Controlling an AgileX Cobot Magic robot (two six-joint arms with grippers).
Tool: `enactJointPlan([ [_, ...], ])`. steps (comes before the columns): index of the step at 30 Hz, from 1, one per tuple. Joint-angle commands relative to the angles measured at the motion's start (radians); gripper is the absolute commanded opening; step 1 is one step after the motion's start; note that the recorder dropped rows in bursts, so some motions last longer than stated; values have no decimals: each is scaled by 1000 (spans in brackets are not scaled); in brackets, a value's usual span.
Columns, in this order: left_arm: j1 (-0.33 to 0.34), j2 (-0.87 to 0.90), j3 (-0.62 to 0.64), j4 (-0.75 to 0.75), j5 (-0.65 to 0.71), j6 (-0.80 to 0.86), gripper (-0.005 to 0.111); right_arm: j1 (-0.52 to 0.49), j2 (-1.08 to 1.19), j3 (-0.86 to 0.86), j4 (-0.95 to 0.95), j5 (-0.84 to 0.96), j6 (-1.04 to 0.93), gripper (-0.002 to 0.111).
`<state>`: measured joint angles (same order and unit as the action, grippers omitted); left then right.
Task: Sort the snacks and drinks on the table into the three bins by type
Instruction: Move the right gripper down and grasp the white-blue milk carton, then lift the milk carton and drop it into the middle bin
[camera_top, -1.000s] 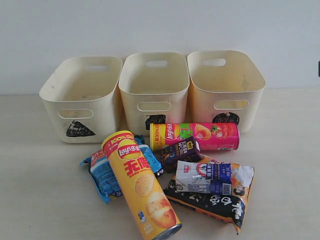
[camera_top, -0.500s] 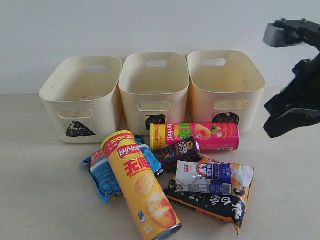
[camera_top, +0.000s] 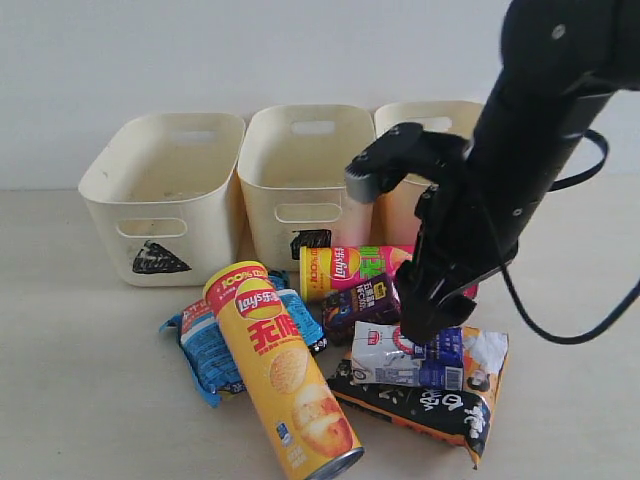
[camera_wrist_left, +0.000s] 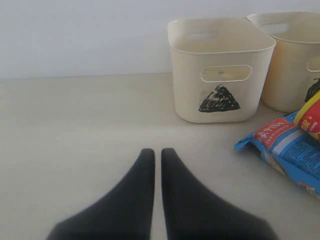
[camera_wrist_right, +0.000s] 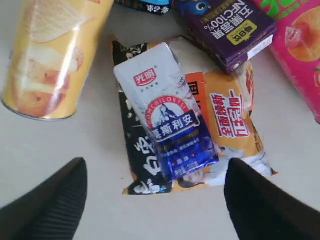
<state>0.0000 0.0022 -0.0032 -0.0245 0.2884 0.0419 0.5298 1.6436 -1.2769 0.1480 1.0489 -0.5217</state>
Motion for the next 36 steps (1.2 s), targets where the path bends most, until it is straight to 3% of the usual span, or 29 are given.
enactJointPlan([
  [1, 0, -2, 3, -1, -4, 5, 4, 38, 98, -39, -80, -38, 19, 72],
  [8, 0, -2, 3, -1, -4, 5, 4, 38, 224, -54, -89, -144, 14, 72],
  [18, 0, -2, 3, -1, -4, 5, 4, 38, 255, -54, -78, -144, 14, 70],
  [21, 0, -2, 3, -1, -4, 5, 4, 38, 255, -54, -78, -120, 14, 51],
  [23, 0, -2, 3, -1, -4, 5, 4, 38, 255, -54, -78, -97, 14, 20],
  [24, 0, -2, 3, -1, -4, 5, 4, 38, 253, -54, -78, -95, 14, 14],
  [25, 0, -2, 3, -1, -4, 5, 4, 38, 249, -54, -78, -95, 14, 0],
  [36, 0, -2, 3, -1, -4, 5, 4, 38, 121, -144, -86, -79, 14, 0],
])
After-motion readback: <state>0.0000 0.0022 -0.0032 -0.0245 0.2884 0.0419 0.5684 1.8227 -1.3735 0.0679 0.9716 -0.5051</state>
